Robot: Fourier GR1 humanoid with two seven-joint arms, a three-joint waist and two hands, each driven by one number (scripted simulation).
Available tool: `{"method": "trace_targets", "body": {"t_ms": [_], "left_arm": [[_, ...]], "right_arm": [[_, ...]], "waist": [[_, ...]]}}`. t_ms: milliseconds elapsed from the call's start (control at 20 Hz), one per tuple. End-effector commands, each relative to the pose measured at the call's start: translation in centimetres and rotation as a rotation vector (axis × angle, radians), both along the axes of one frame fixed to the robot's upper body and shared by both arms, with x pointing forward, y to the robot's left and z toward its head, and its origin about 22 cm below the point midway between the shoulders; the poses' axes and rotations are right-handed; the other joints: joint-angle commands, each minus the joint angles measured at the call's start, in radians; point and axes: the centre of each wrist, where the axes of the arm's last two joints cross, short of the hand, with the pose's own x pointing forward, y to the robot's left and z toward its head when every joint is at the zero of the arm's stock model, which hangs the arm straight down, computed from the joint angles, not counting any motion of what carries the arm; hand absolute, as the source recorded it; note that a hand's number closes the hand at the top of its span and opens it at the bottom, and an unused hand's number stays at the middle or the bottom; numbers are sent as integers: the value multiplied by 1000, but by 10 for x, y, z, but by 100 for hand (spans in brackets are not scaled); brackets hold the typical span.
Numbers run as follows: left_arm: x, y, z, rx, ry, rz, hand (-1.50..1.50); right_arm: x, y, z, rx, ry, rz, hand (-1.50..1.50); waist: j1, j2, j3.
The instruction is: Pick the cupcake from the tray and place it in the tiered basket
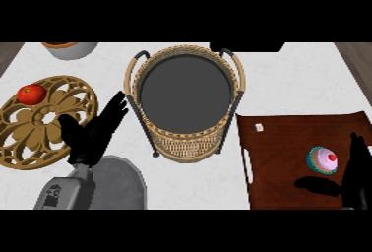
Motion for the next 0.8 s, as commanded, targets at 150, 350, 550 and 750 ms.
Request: {"method": "trace_targets", "body": {"t_ms": [150, 350, 550, 750], "left_arm": [[2, -12, 7, 3, 1, 8, 0], [5, -2, 2, -12, -3, -3, 0], [0, 2, 13, 1, 3, 3, 0], [9, -9, 12, -8, -8, 16, 0]], "right_arm": [[14, 4, -30, 31, 18, 127, 150], [18, 15, -32, -23, 5, 162, 150], [19, 2, -14, -69, -31, 152, 150], [-2, 18, -33, -59, -26, 216, 150]], "waist": [[5, 7, 10], [4, 8, 9], [2, 6, 9], [-2, 6, 9]]}}
